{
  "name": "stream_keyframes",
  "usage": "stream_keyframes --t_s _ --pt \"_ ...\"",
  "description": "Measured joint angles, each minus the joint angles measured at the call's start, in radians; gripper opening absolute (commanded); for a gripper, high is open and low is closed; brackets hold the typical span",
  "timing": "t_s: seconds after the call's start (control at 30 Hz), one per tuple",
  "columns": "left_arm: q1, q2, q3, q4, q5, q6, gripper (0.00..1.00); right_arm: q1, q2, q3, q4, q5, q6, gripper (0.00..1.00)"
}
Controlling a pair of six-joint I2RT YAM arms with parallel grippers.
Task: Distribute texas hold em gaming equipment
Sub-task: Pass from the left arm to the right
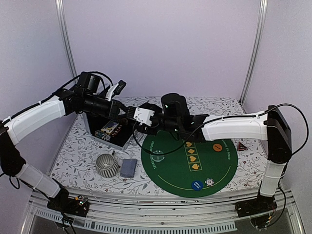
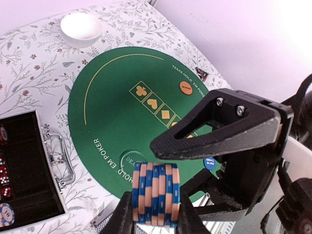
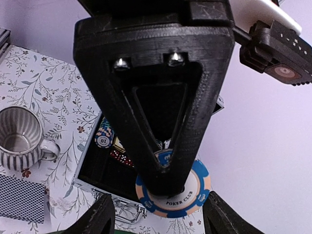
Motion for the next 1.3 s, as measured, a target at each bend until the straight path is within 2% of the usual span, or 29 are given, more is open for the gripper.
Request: stream_keyframes --t_s 0.47,0.63,0.8,0.9,1.0,1.13,1.23,1.3 --pt "0.000 0.033 0.000 0.008 0.049 -0.003 0.00 0.019 0.049 0.060 0.023 0.089 -0.065 0.63" --pt "0.000 0.033 0.000 0.013 0.054 -0.003 0.00 0.019 0.053 0.061 0.021 0.097 -0.084 0.49" --pt "0.000 0.033 0.000 0.021 0.058 -0.004 0.00 0.022 0.060 0.072 0.014 0.110 -0.092 0.54" --pt "0.000 0.033 0.000 0.027 0.063 -0.004 0.00 0.023 0.069 0.085 0.012 0.121 -0.094 0.43" --pt "0.000 0.033 0.000 0.031 0.065 0.000 0.00 0.024 0.070 0.088 0.003 0.126 -0.092 0.39" --pt "0.000 0.033 0.000 0.034 0.064 0.002 0.00 0.024 0.070 0.095 -0.008 0.131 -0.091 0.15" --pt "0.000 0.033 0.000 0.034 0.064 0.002 0.00 0.025 0.070 0.096 -0.011 0.137 -0.089 0.03" --pt "0.000 0.033 -0.001 0.034 0.065 0.002 0.08 0.025 0.070 0.097 -0.012 0.139 -0.086 0.02"
